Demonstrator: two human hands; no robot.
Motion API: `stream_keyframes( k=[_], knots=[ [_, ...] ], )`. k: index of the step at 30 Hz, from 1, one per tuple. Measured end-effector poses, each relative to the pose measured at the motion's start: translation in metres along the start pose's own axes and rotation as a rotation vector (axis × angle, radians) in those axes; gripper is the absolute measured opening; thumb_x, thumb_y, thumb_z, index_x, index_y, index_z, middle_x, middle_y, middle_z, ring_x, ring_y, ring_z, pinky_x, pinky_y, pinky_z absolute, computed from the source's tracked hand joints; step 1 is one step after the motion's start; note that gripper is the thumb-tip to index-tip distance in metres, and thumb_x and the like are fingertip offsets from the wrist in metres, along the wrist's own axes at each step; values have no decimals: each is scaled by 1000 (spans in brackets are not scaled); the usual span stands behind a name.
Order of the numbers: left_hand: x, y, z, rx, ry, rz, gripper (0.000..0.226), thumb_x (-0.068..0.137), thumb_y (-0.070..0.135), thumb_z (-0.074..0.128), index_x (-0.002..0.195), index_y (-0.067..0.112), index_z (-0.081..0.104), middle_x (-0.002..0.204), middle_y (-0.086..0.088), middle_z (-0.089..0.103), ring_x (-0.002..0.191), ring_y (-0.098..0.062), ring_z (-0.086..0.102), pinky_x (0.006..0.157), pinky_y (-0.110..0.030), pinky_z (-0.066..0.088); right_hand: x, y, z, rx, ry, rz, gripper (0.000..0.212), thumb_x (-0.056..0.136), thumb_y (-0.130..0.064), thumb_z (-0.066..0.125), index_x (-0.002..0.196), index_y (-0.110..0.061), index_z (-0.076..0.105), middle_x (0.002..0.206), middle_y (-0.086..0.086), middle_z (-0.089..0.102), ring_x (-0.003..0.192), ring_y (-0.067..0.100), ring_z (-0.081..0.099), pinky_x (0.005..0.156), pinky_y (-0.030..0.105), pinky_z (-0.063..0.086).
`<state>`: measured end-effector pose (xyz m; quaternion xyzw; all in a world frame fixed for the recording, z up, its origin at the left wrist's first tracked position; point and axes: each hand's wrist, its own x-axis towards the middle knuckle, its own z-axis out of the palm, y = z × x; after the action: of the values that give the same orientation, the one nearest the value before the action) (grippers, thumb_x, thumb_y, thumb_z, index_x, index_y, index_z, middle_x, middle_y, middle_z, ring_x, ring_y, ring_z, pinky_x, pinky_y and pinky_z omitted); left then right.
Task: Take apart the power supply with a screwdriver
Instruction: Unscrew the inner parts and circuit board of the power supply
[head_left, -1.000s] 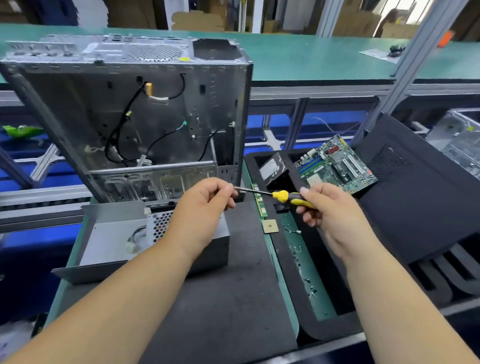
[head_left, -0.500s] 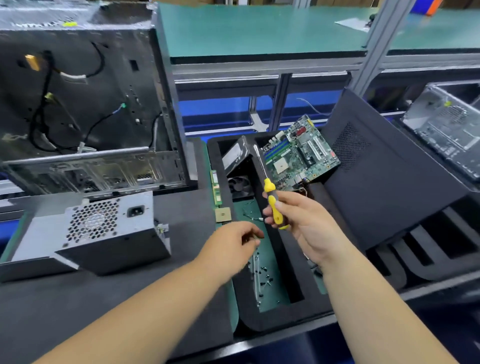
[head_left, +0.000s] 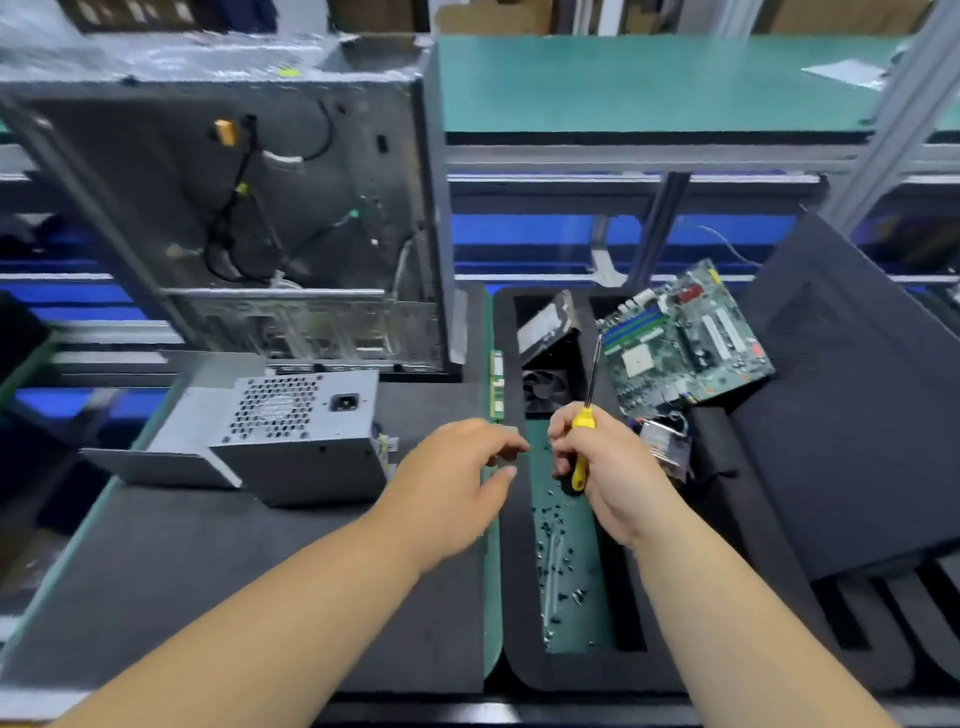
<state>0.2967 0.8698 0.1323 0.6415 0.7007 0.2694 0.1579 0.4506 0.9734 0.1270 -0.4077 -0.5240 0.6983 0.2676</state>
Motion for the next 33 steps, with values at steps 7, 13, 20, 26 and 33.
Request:
stream_keyframes(
  k=[7,13,20,26,33],
  knots=[
    [-13,-35,-60,53,138,-26,23,93,22,61,114,30,66,105,18,63,101,-2,53,90,-24,45,20,-5,72,-114,-101,-17,18,90,-3,58,85,-18,67,72,-2,62,60,13,51,65,32,39],
    [-21,-79,-91,211,215,-76,17,90,24,64,107,21,67,104,8,64,104,-17,54,95,-32,42,32,1,115,-173,-67,-11,15,89,-3,63,91,-16,69,71,-1,59,62,14,50,59,28,39],
    [-30,-107,-101,347,177,-72,27,89,38,65,106,18,70,109,5,62,104,-21,55,94,-38,42,48,12,146,-210,-72,18,35,88,3,63,111,-22,68,100,-3,70,62,10,51,55,22,41],
    [-29,-114,-97,378,102,-50,42,92,53,54,124,28,64,126,6,50,124,-20,39,108,-37,28,56,13,155,-171,-173,-30,43,84,7,65,114,-24,71,101,-10,76,66,-2,65,53,14,46],
    [-23,-119,-98,339,94,-60,41,93,55,51,126,33,61,132,10,43,132,-17,28,112,-34,19,63,18,154,-180,-124,17,28,85,-1,66,100,-23,75,80,-5,75,57,5,53,48,15,41]
  ],
)
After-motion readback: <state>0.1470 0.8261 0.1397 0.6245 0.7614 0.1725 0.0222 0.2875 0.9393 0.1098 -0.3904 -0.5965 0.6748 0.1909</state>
